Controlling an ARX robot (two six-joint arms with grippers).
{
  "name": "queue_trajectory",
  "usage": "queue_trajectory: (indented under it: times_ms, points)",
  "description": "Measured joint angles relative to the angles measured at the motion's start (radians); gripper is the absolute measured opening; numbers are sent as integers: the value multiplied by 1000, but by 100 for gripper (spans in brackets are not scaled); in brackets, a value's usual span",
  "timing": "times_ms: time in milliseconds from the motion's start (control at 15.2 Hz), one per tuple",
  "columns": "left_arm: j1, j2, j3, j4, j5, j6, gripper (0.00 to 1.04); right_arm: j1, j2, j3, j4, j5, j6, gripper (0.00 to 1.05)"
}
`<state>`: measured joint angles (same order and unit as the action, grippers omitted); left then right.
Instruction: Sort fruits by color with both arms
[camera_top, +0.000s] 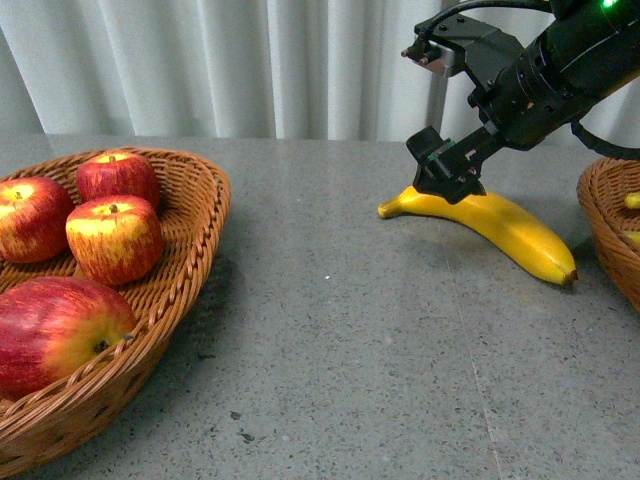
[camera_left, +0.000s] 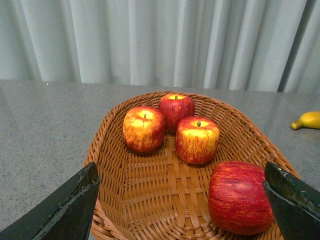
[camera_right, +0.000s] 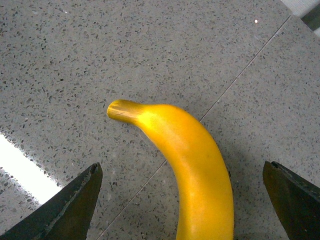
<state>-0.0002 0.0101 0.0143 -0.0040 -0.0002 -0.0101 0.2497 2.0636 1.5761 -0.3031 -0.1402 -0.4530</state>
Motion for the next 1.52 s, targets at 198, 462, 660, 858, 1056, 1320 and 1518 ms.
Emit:
queue_trajectory:
  times_ms: [198, 462, 660, 858, 1056, 1320, 1518]
  points:
    - [0, 0, 0, 0, 0, 0, 98, -3, 47, 48, -64, 43, -46, 98]
    - [0, 0, 0, 0, 0, 0, 98, -7, 109, 68, -77, 79, -63, 98]
    - [0, 0, 0, 0, 0, 0, 98, 6, 126, 68, -63, 97, -65, 88]
    - [0, 0, 0, 0, 0, 0, 98, 19, 127, 64, -61, 98, -69, 56]
    - [0, 0, 0, 0, 0, 0, 98, 26, 127, 65, -44, 90, -56, 35]
    - [0, 0, 0, 0, 0, 0, 98, 30, 84, 76, 21, 37, 56, 35]
    - [0, 0, 0, 0, 0, 0, 98, -228, -325, -183, 373, -227, 373, 34]
